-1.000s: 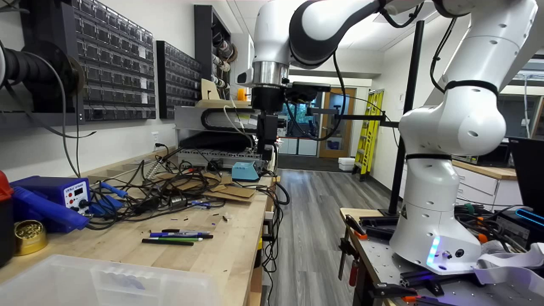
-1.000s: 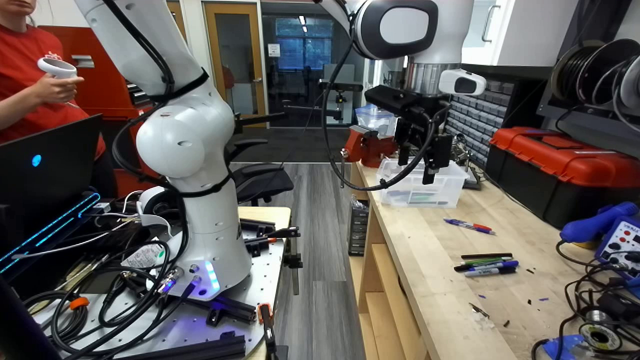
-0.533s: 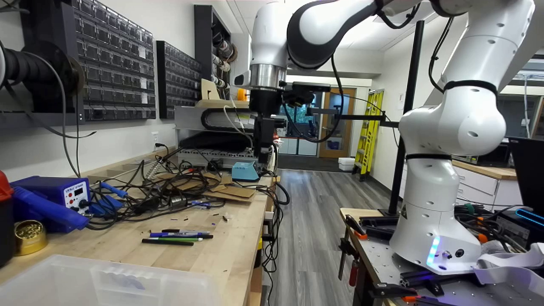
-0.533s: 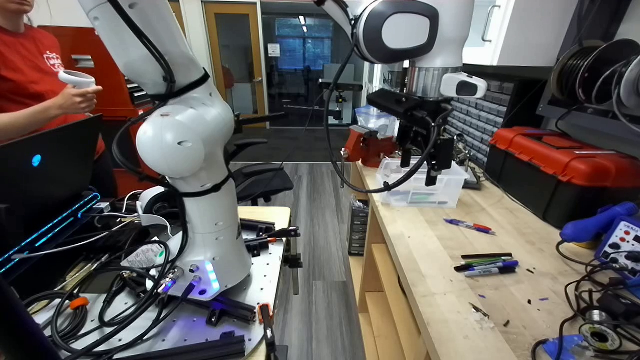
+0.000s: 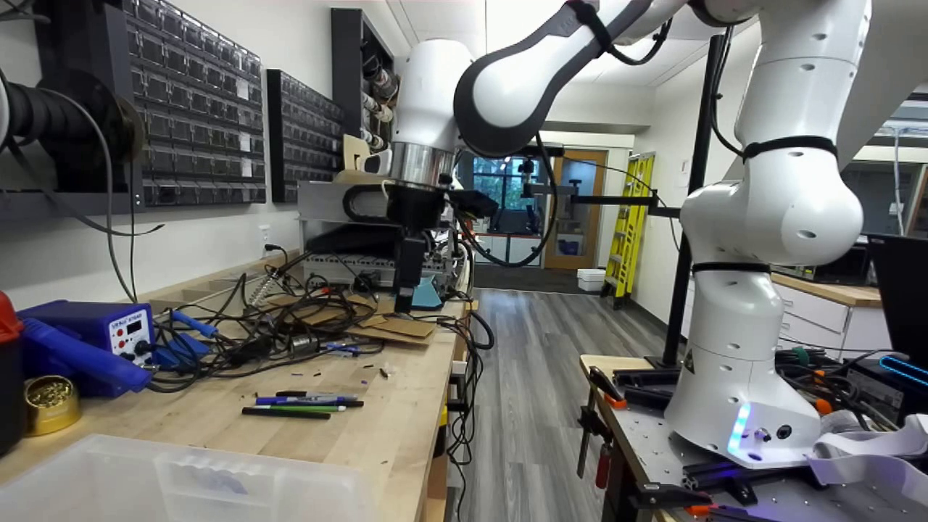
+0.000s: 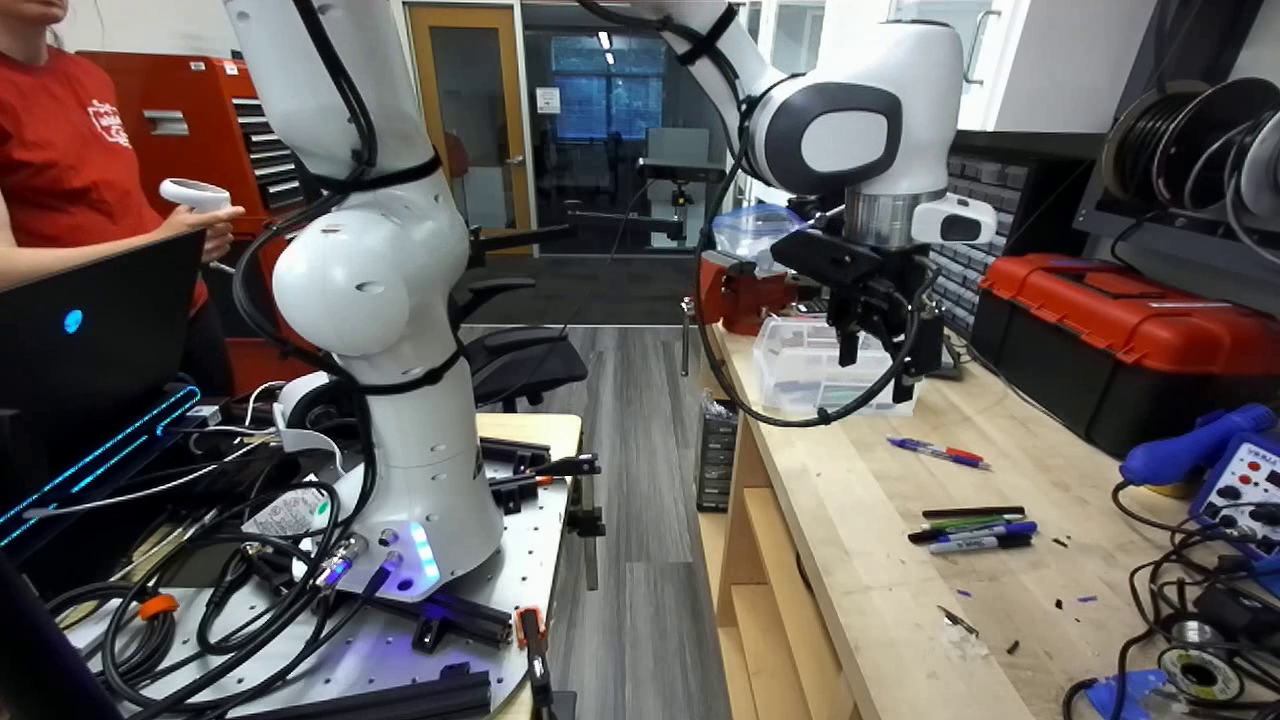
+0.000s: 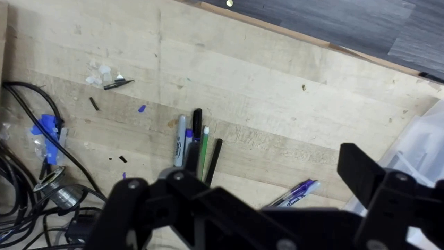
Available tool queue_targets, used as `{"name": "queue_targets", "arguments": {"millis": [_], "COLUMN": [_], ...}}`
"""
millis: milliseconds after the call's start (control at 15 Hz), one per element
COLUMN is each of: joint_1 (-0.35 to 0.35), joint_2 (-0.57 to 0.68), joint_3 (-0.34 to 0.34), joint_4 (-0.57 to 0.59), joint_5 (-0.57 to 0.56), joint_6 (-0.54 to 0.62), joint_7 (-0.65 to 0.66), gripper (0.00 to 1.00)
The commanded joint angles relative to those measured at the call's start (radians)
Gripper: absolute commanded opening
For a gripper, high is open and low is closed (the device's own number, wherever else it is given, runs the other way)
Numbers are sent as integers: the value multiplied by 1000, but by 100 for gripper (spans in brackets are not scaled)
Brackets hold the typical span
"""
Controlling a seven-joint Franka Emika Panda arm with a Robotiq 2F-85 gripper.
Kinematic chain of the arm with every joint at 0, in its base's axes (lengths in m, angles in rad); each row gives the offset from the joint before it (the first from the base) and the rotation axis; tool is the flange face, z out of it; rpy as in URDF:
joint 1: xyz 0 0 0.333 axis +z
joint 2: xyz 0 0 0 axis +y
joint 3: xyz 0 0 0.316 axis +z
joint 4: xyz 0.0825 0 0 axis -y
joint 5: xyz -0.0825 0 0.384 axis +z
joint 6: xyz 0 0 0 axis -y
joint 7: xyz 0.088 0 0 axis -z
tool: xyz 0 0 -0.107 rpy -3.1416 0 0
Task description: Pick up the pen and put it in the box
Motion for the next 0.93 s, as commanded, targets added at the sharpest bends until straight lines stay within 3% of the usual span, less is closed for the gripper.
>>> {"name": "queue_targets", "arguments": {"millis": [0,400,867], "joint_1": [-5,-14,-20], "joint_2": [119,265,275], "joint_3": [13,19,28], "joint_4": [73,159,165], "joint_5": [-11,-33,-22], "joint_6": [86,177,161], "joint_7": [19,26,7], "gripper": [100,100,100]}}
